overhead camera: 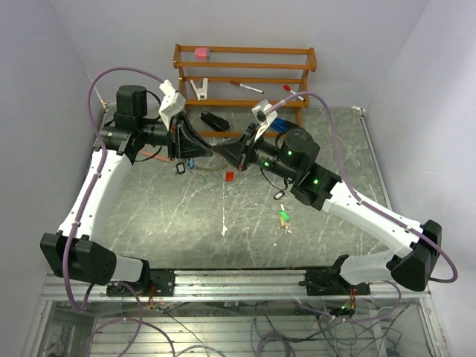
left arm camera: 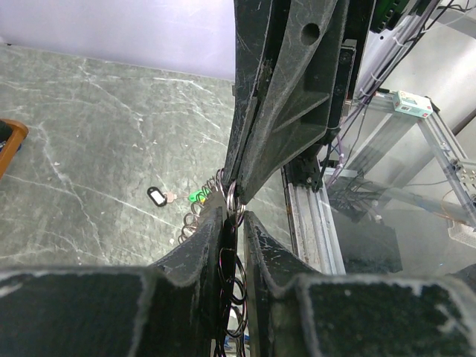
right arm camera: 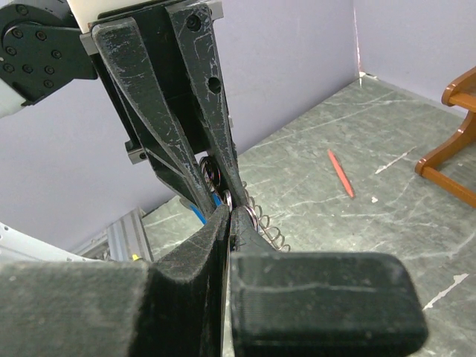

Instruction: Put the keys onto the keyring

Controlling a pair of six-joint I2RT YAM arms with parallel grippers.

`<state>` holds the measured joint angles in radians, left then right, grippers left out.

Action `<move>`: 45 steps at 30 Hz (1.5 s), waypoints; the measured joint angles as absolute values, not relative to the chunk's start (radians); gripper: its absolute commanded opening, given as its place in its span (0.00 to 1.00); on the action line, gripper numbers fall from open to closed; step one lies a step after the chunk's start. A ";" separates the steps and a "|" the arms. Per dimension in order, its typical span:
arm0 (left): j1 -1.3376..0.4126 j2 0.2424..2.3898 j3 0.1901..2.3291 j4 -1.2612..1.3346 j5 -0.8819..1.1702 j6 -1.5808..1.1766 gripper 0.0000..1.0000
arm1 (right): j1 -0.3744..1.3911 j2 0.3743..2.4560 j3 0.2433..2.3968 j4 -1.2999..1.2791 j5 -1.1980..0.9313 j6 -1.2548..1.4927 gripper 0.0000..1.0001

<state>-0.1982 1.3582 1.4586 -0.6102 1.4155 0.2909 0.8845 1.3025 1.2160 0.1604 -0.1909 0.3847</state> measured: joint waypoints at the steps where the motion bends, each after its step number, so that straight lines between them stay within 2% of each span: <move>1: -0.198 1.358 1.458 -0.599 1.414 0.279 0.28 | 0.884 1.303 1.216 0.162 -0.191 0.384 0.00; 3: -0.199 1.358 1.457 -0.586 1.414 0.269 0.37 | 0.883 1.303 1.217 0.165 -0.191 0.381 0.00; 7: -0.198 1.357 1.457 -0.549 1.415 0.253 0.43 | 0.883 1.304 1.217 0.136 -0.195 0.376 0.00; 10: -0.198 1.357 1.457 -0.535 1.414 0.246 0.44 | 0.883 1.306 1.217 0.117 -0.196 0.373 0.00; 28: -0.203 1.353 1.413 -0.448 1.414 0.183 0.44 | 0.883 1.306 1.244 0.100 -0.204 0.362 0.00; 45: -0.233 1.343 1.379 -0.418 1.402 0.159 0.38 | 0.883 1.312 1.252 0.091 -0.210 0.362 0.00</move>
<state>-0.2325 1.3426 1.3792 -0.4183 1.4017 0.1585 0.8825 1.3117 1.2522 0.0914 -0.2096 0.3618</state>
